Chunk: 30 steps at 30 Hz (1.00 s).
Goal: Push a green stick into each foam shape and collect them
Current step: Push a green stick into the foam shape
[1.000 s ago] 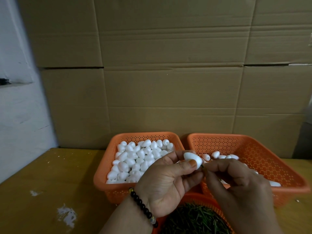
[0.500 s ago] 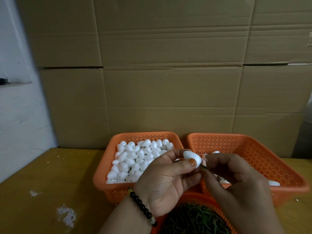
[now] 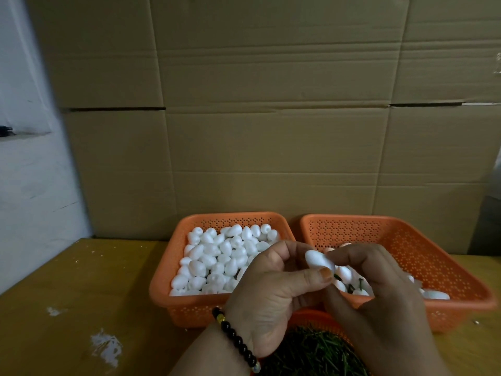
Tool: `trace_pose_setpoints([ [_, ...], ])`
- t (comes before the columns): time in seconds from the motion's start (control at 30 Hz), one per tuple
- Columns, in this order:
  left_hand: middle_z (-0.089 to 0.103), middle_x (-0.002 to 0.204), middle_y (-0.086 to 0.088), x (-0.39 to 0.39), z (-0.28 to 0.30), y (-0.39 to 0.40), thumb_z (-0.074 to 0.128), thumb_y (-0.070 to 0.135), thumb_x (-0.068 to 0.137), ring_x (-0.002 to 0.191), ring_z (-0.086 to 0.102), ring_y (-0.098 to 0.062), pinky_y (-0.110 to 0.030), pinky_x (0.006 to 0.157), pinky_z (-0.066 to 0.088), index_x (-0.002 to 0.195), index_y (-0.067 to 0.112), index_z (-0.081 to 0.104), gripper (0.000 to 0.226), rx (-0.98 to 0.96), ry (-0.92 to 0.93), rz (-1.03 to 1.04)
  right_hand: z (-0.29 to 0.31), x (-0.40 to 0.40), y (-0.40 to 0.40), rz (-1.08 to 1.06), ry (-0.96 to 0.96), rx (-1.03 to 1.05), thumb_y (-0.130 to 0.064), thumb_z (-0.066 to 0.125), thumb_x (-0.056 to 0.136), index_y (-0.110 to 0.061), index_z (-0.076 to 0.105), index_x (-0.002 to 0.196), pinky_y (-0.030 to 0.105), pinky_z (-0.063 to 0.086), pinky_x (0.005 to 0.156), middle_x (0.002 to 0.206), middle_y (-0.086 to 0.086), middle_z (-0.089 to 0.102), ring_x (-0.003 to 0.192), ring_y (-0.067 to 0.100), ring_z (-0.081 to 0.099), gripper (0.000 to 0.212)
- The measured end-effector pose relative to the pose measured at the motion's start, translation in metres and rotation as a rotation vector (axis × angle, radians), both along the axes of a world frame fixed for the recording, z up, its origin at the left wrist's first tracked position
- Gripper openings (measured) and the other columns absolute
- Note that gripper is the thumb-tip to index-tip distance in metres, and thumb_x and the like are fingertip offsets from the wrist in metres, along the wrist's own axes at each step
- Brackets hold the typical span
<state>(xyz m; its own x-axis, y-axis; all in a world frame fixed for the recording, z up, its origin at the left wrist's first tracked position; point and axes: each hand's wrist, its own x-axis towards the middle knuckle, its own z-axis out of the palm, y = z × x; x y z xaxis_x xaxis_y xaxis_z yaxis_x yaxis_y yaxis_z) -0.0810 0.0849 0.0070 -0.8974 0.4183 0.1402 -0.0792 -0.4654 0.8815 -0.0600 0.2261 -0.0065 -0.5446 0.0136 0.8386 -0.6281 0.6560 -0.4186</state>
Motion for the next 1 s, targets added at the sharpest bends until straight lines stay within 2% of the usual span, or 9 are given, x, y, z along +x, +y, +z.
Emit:
trace_pose_setpoints([
  [0.13,0.068,0.093,-0.014,-0.0008,0.0002,-0.0014,0.072,0.009,0.07,0.081,0.064,-0.022,-0.032,0.07,0.054,0.102,0.005,0.061,0.034,-0.033,0.052,0.011,-0.0012,0.002,0.0014,0.082,-0.089,-0.134,-0.043,0.067,0.076,-0.037,0.062,0.091,0.015,0.048,0.074,0.093,-0.021,0.065,0.089,0.002,0.063,0.017],
  [0.2,0.068,0.093,-0.013,-0.002,0.0001,-0.0028,0.067,0.012,0.072,0.082,0.064,-0.021,-0.031,0.07,0.054,0.106,0.006,0.063,0.034,-0.034,0.058,0.019,-0.0043,0.0023,0.0016,0.142,-0.152,-0.207,-0.03,0.077,0.076,-0.04,0.063,0.093,0.014,0.05,0.075,0.093,-0.018,0.068,0.089,0.004,0.066,0.024],
  [0.3,0.071,0.091,-0.011,-0.0031,-0.0008,-0.0029,0.062,0.012,0.074,0.08,0.066,-0.016,-0.028,0.066,0.054,0.109,0.008,0.067,0.036,-0.017,0.058,0.031,-0.0062,0.0029,0.0002,0.183,-0.199,-0.231,-0.014,0.076,0.073,-0.045,0.062,0.093,0.007,0.048,0.069,0.09,-0.019,0.069,0.084,0.0,0.067,0.04],
  [0.47,0.072,0.088,-0.011,-0.0022,-0.0021,-0.0004,0.064,0.013,0.075,0.077,0.067,-0.014,-0.026,0.065,0.054,0.094,0.009,0.072,0.022,-0.002,0.078,0.062,-0.0057,0.0024,0.0013,0.194,-0.221,-0.212,-0.014,0.078,0.075,-0.044,0.06,0.093,0.007,0.048,0.067,0.09,-0.018,0.069,0.082,-0.001,0.066,0.038],
  [0.53,0.071,0.085,-0.011,-0.0022,-0.0021,-0.0005,0.066,0.012,0.074,0.072,0.067,-0.014,-0.024,0.062,0.054,0.09,0.009,0.072,0.017,0.014,0.075,0.069,-0.0051,0.0021,0.0005,0.17,-0.212,-0.198,-0.024,0.08,0.072,-0.045,0.059,0.095,0.004,0.046,0.071,0.092,-0.02,0.067,0.085,-0.002,0.065,0.038],
  [0.67,0.07,0.084,-0.011,-0.003,-0.0041,0.0007,0.073,0.015,0.071,0.071,0.067,-0.015,-0.025,0.061,0.053,0.088,0.009,0.072,0.019,-0.002,0.074,0.085,-0.0066,-0.0003,0.0007,0.112,-0.186,-0.151,-0.022,0.085,0.066,-0.044,0.056,0.096,0.007,0.045,0.078,0.096,-0.022,0.065,0.091,-0.002,0.063,0.047],
  [0.8,0.07,0.09,-0.011,-0.0042,-0.0073,0.0021,0.081,0.027,0.062,0.077,0.066,-0.016,-0.029,0.068,0.053,0.085,0.015,0.073,0.028,-0.069,0.088,0.12,-0.0063,-0.0005,-0.0005,0.119,-0.146,-0.132,-0.02,0.077,0.067,-0.042,0.056,0.093,0.009,0.046,0.078,0.093,-0.021,0.065,0.088,0.0,0.064,0.04],
  [0.9,0.07,0.089,-0.009,-0.0051,-0.007,0.0004,0.078,0.034,0.064,0.075,0.065,-0.013,-0.029,0.068,0.052,0.086,0.014,0.071,0.031,-0.108,0.1,0.124,-0.0057,0.0001,-0.0005,0.147,-0.151,-0.157,-0.028,0.074,0.071,-0.042,0.057,0.093,0.008,0.046,0.076,0.091,-0.021,0.066,0.086,-0.001,0.065,0.031],
  [1.0,0.069,0.09,-0.009,-0.0059,-0.0054,-0.0034,0.067,0.03,0.075,0.075,0.062,-0.013,-0.028,0.068,0.05,0.088,0.018,0.074,0.019,-0.121,0.101,0.083,-0.0048,0.0015,0.0001,0.195,-0.176,-0.199,-0.021,0.072,0.075,-0.043,0.058,0.094,0.004,0.045,0.071,0.092,-0.023,0.067,0.085,-0.003,0.064,0.032],
])
